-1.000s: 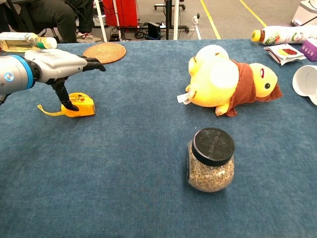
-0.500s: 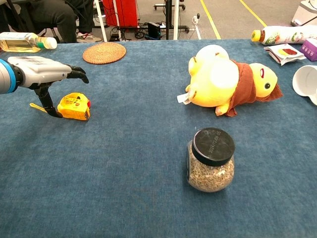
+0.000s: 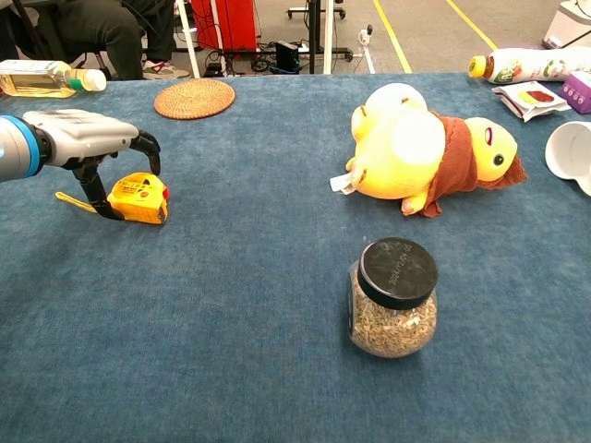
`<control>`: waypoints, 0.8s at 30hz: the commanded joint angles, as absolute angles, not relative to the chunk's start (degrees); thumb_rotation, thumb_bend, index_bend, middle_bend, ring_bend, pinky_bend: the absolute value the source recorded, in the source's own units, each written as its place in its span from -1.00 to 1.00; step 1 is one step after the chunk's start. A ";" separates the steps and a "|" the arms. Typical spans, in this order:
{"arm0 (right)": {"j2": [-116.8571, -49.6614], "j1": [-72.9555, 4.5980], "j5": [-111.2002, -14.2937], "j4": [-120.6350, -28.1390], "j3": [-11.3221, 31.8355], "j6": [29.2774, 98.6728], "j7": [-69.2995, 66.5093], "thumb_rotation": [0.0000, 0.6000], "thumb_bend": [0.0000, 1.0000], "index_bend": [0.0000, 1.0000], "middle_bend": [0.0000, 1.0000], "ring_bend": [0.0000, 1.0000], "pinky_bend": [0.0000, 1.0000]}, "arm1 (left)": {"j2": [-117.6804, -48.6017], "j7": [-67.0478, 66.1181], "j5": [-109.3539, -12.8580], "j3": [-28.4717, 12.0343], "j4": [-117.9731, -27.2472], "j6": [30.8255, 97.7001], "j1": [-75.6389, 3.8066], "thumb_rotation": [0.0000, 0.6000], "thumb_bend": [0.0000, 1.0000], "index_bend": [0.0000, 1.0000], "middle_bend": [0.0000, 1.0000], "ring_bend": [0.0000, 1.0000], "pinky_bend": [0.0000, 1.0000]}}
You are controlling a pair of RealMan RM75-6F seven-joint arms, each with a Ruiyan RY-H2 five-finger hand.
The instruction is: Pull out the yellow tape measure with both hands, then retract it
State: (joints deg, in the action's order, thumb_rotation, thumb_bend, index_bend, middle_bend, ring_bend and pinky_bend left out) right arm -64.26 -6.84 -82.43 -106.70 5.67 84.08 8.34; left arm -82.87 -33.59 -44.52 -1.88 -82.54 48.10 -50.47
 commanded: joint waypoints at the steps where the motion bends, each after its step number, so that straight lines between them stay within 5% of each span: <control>1: -64.22 -6.78 -82.34 -106.78 5.67 84.10 8.44 1.00 -0.60 -0.72 -0.65 -0.61 -0.54 | -83.57 -32.71 -44.36 -2.09 -81.71 47.71 -50.33 1.00 -0.71 -0.50 -0.74 -0.83 -0.57; 8: -64.23 -6.74 -82.18 -107.16 5.69 84.06 8.95 1.00 -0.60 -0.72 -0.65 -0.61 -0.54 | -84.66 -30.14 -45.35 -2.79 -80.21 47.08 -49.96 1.00 -0.68 -0.46 -0.69 -0.78 -0.54; 24: -64.40 -7.28 -82.09 -107.94 6.23 83.66 9.28 1.00 -0.60 -0.72 -0.64 -0.60 -0.52 | -84.49 -21.02 -51.37 -5.20 -77.57 45.01 -48.67 1.00 -0.48 0.10 -0.14 -0.35 -0.26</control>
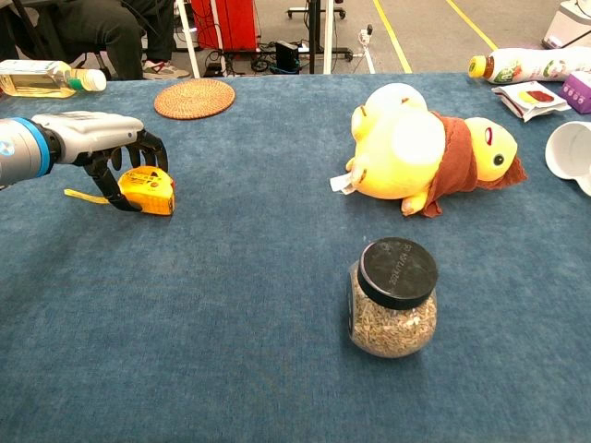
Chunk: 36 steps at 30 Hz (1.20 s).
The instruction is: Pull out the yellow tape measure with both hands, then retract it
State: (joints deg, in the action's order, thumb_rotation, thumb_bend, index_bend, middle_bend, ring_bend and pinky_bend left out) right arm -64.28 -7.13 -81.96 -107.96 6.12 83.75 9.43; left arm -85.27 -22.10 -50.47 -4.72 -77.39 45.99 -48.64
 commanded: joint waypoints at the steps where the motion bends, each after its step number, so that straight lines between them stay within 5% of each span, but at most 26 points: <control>1: -64.44 -7.39 -82.17 -107.91 6.28 83.54 9.18 1.00 -0.60 -0.72 -0.64 -0.59 -0.52 | -84.20 -20.82 -51.65 -5.27 -77.68 44.87 -48.71 1.00 -0.48 0.10 -0.14 -0.35 -0.26; 36: -70.45 -18.73 -83.00 -111.90 12.22 74.11 -0.68 1.00 -0.66 -0.78 -0.65 -0.59 -0.38 | -68.05 -22.68 -44.74 -11.73 -95.42 42.39 -56.93 1.00 -0.47 0.10 -0.14 -0.35 -0.25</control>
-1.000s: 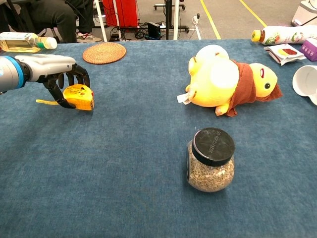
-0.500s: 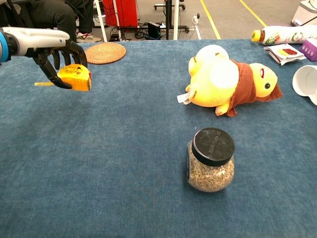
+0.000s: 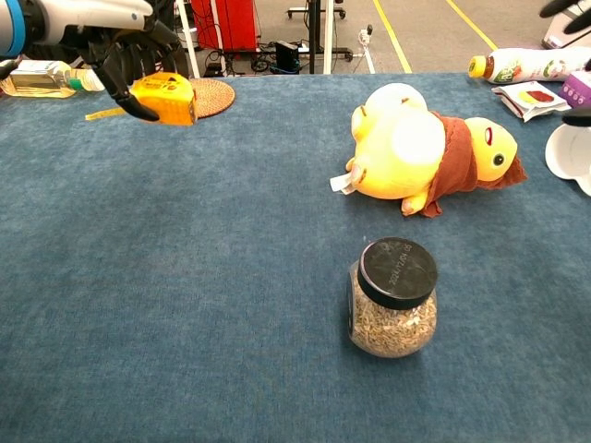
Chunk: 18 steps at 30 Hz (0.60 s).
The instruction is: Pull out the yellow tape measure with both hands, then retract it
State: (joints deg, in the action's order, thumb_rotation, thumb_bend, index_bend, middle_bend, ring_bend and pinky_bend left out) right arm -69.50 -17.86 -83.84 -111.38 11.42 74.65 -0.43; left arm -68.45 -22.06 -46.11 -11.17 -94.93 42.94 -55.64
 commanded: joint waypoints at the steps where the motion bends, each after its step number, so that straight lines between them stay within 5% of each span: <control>1: -70.81 -19.04 -82.71 -111.98 12.48 73.96 -0.69 1.00 -0.66 -0.79 -0.65 -0.59 -0.38 | -68.00 -22.89 -44.30 -11.92 -95.53 42.25 -57.43 1.00 -0.47 0.10 -0.14 -0.35 -0.25; 18: -81.08 -25.64 -72.70 -107.89 17.70 70.79 -0.97 1.00 -0.66 -0.99 -0.75 -0.66 -0.41 | -69.14 -26.41 -34.34 -13.42 -95.23 40.48 -67.47 1.00 -0.47 0.10 -0.14 -0.35 -0.25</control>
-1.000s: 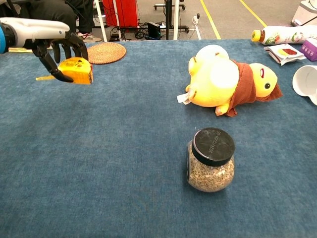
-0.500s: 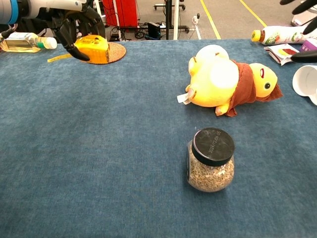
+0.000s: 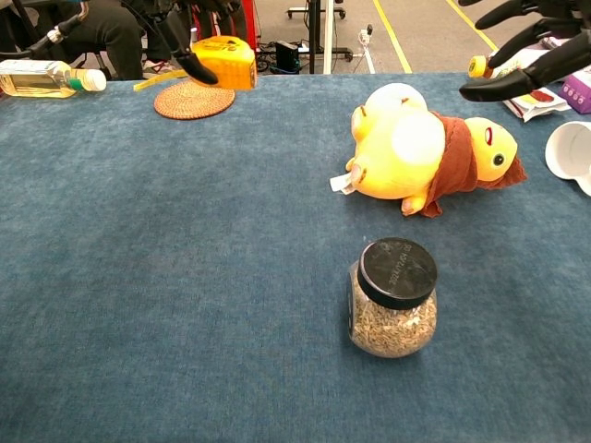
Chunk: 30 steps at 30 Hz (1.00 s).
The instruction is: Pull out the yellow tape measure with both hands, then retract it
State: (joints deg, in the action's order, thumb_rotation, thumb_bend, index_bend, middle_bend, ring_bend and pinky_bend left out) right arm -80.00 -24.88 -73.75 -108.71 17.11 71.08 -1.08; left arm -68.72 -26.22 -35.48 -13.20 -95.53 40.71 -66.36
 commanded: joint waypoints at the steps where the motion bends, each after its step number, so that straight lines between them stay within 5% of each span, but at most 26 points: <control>1: -81.48 -25.85 -72.28 -107.57 17.89 70.76 -0.99 1.00 -0.65 -1.00 -0.76 -0.68 -0.41 | -69.28 -26.38 -33.96 -13.49 -95.16 40.34 -67.88 1.00 -0.47 0.10 -0.14 -0.35 -0.25; 30: -93.05 -30.84 -61.88 -100.20 24.16 72.73 -3.52 1.00 -0.60 -1.00 -0.90 -0.81 -0.56 | -76.12 -29.58 -18.67 -13.28 -92.54 42.92 -82.18 1.00 -0.47 0.10 -0.11 -0.32 -0.22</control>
State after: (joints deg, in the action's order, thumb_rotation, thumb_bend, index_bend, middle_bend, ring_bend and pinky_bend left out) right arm -92.85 -30.70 -61.96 -100.45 24.15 72.66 -3.68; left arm -75.87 -29.58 -19.15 -13.26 -92.70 42.82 -81.76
